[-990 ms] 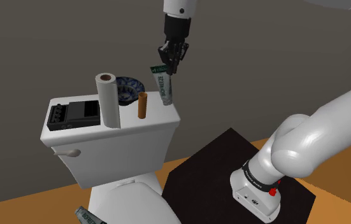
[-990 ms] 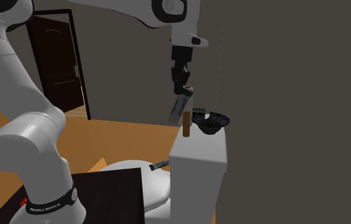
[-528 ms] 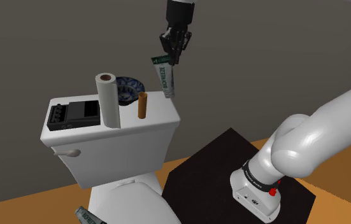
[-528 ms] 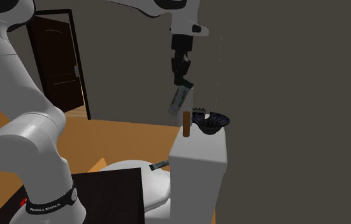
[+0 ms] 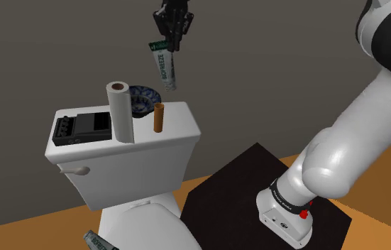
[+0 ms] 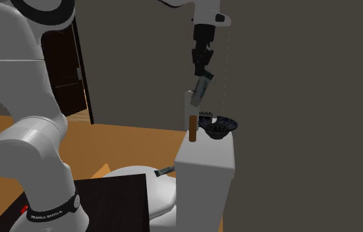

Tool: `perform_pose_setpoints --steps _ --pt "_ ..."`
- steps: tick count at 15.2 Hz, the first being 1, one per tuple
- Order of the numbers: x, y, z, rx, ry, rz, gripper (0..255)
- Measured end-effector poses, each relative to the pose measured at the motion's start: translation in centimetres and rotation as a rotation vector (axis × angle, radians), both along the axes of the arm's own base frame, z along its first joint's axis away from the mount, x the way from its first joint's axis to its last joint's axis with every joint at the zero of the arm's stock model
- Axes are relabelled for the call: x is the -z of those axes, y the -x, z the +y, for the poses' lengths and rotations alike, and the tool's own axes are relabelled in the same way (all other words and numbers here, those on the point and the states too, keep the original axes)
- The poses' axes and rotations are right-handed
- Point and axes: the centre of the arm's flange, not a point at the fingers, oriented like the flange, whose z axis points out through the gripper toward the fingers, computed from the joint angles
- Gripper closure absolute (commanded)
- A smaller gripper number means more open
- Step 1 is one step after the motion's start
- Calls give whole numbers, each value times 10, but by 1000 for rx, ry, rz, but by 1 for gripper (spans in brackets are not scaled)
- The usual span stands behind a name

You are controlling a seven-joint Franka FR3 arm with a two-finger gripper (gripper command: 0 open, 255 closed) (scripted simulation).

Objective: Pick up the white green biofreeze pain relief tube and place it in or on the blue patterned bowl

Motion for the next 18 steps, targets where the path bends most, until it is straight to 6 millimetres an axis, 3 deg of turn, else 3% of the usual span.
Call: perform_pose_setpoints --steps 7,18 --pt "-34 -77 38 -5 0 -3 255" --pt "18 -82 40 0 0 1 255"
